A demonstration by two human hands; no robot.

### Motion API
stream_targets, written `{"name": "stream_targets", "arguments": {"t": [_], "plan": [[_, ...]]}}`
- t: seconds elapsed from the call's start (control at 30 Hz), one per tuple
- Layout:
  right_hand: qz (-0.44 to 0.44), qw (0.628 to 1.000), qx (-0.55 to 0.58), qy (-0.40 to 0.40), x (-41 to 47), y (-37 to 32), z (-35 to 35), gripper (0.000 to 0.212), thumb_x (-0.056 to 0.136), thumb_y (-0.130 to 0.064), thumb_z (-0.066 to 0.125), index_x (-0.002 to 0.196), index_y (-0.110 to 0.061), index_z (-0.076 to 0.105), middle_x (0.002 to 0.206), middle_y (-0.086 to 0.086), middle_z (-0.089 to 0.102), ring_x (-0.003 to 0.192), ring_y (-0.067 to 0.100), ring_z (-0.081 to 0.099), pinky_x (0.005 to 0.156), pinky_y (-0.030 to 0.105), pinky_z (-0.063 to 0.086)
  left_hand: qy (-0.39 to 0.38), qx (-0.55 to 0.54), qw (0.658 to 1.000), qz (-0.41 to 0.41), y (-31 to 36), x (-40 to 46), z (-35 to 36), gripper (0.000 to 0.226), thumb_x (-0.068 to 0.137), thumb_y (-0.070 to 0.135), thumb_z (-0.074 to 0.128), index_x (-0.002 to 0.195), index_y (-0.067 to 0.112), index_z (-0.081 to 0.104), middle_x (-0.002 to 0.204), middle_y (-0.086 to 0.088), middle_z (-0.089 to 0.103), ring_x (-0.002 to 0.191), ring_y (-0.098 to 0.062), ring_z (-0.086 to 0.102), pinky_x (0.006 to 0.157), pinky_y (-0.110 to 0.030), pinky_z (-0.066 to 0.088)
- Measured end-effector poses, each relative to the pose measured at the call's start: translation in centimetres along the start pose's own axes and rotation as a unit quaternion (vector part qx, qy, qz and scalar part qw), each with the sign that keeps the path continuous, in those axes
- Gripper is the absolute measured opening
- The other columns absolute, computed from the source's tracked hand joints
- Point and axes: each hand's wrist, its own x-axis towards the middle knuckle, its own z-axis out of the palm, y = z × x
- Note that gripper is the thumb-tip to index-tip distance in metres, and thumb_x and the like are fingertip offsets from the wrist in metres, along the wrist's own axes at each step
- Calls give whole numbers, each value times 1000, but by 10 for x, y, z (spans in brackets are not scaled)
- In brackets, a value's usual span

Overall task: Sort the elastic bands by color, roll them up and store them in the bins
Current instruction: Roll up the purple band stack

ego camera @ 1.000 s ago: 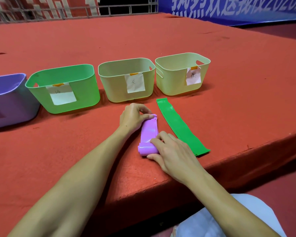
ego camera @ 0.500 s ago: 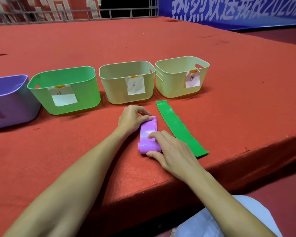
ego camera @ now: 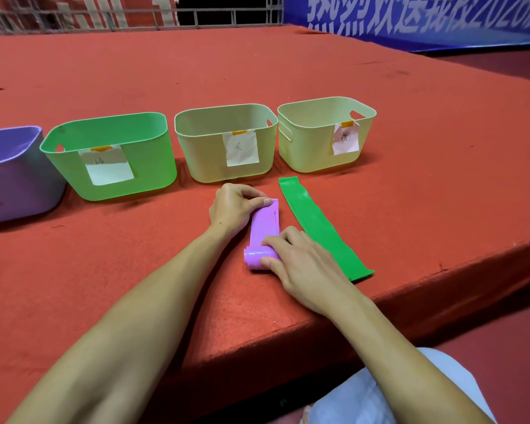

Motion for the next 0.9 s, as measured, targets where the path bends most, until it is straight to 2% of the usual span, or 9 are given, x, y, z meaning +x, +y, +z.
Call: {"name": "stream_targets", "arguments": {"t": [0.1,0.23,0.33,0.47,0.53,0.67,0.8,0.9], "plan": [[0,1000,-1,11,1,-3,0,37,107,-49,47,135,-27,57,129,-4,47,111,24,53,89,44,50,15,-11,1000,-15,0,2,0,15,81,55,84,82,39,82,85,30,76,90,2,70,83,-40,58],[-9,1000,-5,16,0,-4,2,38,106,-51,46,134,-27,56,126,-5,50,111,26,55,91,46,49,-25,31,999,1,0,3,0,18,79,59,84,82,41,82,84,30,75,92,2,69,83,-38,57],[-15,1000,-6,18,-2,-3,2,48,98,-60,56,134,-29,56,125,-5,51,109,23,55,89,44,50,-42,50,998,-1,-1,7,-2,21,76,65,83,83,45,82,84,29,76,91,0,70,85,-39,58],[-12,999,1,29,1,-3,4,50,94,-54,69,134,-25,60,126,-3,47,110,22,52,87,41,51,-49,51,997,3,-2,8,-2,19,76,66,83,83,48,81,84,30,75,92,0,70,83,-38,57],[-11,1000,1,29,4,-2,4,48,96,-53,67,134,-24,60,126,-3,45,110,22,52,84,39,50,-46,52,998,4,-2,6,-3,20,76,66,82,83,47,81,84,30,75,92,1,70,80,-36,55],[-10,999,15,31,5,2,3,57,98,-52,65,148,-29,50,126,-4,51,112,23,58,84,39,49,-50,44,998,-2,-2,7,-2,20,77,65,84,83,45,82,84,30,75,91,2,70,80,-35,54],[-2,998,38,47,5,1,3,45,98,-54,63,135,-31,51,127,-6,57,114,23,58,89,42,50,-64,34,997,-9,-3,9,-5,19,76,62,86,83,45,82,82,30,76,90,1,70,84,-37,56],[15,998,40,55,9,0,5,43,100,-54,59,136,-31,56,128,-5,54,116,23,54,93,43,50,-72,35,997,-6,-2,9,-6,18,77,62,86,83,45,82,83,29,76,89,1,70,85,-38,56]]}}
